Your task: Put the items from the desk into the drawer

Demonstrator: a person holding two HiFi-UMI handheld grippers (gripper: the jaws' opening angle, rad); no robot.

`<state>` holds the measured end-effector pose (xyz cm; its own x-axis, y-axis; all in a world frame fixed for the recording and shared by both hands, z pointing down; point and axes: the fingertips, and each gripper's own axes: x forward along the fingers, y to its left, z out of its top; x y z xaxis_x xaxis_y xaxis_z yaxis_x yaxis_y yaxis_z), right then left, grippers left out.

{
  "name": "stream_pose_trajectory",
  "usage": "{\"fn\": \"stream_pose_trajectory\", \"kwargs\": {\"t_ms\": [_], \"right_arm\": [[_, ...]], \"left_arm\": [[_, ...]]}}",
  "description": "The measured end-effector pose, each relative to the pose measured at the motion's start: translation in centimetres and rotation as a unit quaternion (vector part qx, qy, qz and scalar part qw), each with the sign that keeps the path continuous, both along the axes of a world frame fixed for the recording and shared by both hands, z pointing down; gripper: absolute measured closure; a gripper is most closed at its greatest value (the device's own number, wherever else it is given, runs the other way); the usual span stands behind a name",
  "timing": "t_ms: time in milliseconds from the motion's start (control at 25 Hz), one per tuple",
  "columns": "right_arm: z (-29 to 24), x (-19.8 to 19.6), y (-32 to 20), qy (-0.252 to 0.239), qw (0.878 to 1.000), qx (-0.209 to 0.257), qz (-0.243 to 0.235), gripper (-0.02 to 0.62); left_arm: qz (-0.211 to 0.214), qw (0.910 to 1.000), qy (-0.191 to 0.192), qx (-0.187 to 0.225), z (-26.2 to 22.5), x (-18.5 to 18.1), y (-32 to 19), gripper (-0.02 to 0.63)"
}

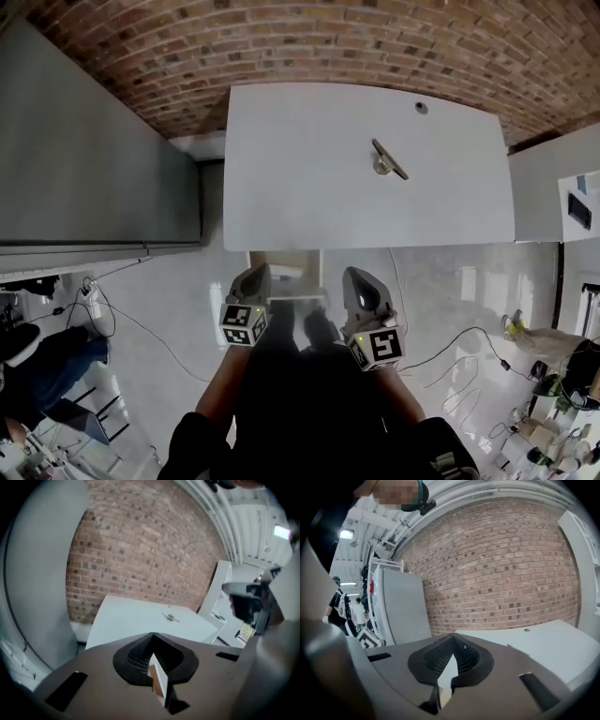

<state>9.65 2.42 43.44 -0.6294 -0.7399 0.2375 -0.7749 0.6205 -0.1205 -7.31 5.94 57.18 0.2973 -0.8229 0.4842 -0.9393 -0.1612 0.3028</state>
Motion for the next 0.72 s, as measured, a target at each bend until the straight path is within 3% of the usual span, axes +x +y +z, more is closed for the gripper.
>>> {"fn": "stream_pose_trajectory", "kwargs": {"t_ms": [200, 400, 520, 600, 720], "right_arm": [[-2.7, 2.5, 0.6, -0.003, 1.0, 0.009, 0.021, 0.598], [-5.3, 3.6, 0.0, -0.009, 0.998, 0.038, 0.038, 0.598], [-5.2, 4.3, 0.4, -0.007, 0.998, 0.036, 0.051, 0.597], [-4.9, 4.4, 0.9, -0.007, 0.998, 0.029, 0.055, 0.597], [-4.8, 4.2, 1.5, -0.007, 0.998, 0.025, 0.056, 0.597]], "left_arm": [[0.001, 0.9926, -0.004, 0.121, -14.0, 1.0, -1.5, 0.606], [0.025, 0.9701, -0.024, 0.24, -25.4, 3.1, -1.4, 0.606], [0.044, 0.9666, -0.006, 0.253, -25.8, 5.8, -0.6, 0.588], [0.066, 0.9699, 0.01, 0.234, -24.4, 7.4, -0.4, 0.423], [0.088, 0.9707, 0.009, 0.223, -23.5, 8.4, 0.0, 0.417]]}}
